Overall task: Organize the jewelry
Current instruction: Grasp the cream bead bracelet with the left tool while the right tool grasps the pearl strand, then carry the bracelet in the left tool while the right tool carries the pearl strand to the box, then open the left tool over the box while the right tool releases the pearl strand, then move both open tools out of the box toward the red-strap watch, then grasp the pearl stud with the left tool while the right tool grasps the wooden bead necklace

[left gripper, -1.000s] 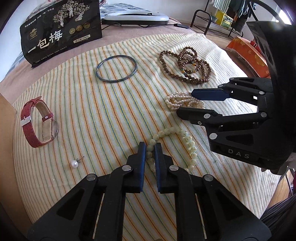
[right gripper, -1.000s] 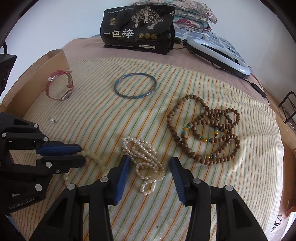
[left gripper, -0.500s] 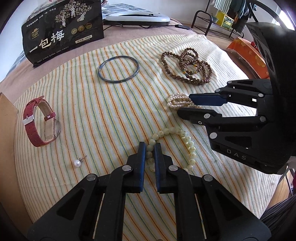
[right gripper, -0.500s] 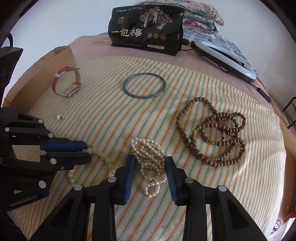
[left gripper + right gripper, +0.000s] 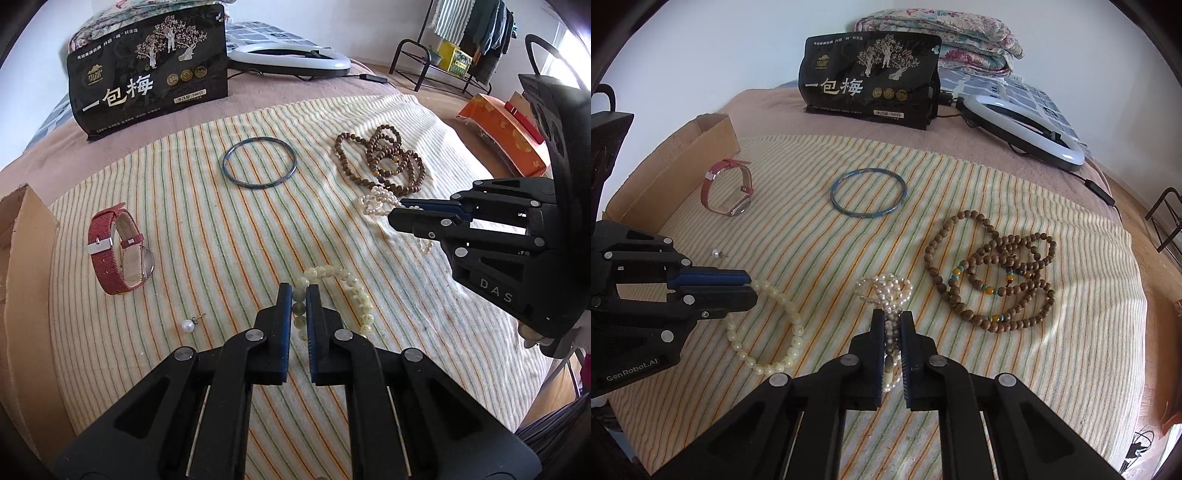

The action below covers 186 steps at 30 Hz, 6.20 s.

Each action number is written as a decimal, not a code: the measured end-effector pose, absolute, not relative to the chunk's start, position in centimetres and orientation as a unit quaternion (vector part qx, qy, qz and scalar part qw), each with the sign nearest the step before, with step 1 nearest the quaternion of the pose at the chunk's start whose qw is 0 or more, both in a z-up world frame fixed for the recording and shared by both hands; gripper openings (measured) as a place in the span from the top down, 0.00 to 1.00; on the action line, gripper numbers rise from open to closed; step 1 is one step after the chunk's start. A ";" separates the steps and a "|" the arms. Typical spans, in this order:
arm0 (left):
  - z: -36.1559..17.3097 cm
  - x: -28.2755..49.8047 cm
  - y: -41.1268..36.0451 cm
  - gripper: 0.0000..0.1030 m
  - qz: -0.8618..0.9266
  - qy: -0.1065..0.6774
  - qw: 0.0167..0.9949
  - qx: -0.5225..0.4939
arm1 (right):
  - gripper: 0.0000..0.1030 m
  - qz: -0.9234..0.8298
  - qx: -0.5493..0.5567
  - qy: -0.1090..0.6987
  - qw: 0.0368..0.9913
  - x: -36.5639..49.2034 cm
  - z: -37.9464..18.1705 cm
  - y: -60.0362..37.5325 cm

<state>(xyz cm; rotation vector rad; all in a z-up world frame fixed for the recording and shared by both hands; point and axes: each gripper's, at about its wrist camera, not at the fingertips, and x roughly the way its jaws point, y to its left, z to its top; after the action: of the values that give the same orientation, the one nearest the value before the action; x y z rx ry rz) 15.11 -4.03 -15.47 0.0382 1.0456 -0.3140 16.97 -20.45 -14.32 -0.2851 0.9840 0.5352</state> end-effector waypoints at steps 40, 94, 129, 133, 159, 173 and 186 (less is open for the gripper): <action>-4.0 9.7 11.7 0.95 -0.049 0.354 0.932 -0.065 | 0.95 0.325 -0.090 0.351 0.874 10.0 -2.0 -11.4; -7.3 8.3 26.1 0.58 0.102 0.380 0.912 -0.118 | 0.31 0.427 -0.127 0.354 0.822 4.9 -6.4 7.1; -4.3 9.6 18.5 0.38 0.056 0.346 0.931 -0.097 | 0.00 0.316 -0.078 0.355 0.876 8.9 -4.5 -5.5; -4.0 9.9 16.5 0.38 0.036 0.344 0.934 -0.086 | 0.00 0.289 -0.061 0.359 0.885 10.3 -4.1 -8.5; -7.7 10.2 6.3 0.38 -0.073 0.405 0.910 -0.050 | 0.00 0.168 -0.047 0.385 0.907 17.3 -6.2 -23.8; -15.0 12.2 2.2 0.56 -0.085 0.466 0.881 -0.018 | 0.00 0.181 -0.046 0.442 0.877 19.8 -12.6 -27.4; -17.5 14.3 2.2 0.70 -0.086 0.484 0.871 -0.021 | 0.00 0.180 -0.061 0.448 0.873 22.0 -15.0 -27.0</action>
<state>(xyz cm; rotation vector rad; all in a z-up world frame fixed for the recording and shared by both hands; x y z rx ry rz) 14.29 2.16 -17.46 -0.0429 1.0123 -0.1801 21.95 -27.04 -15.01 -0.1270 0.9366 0.3767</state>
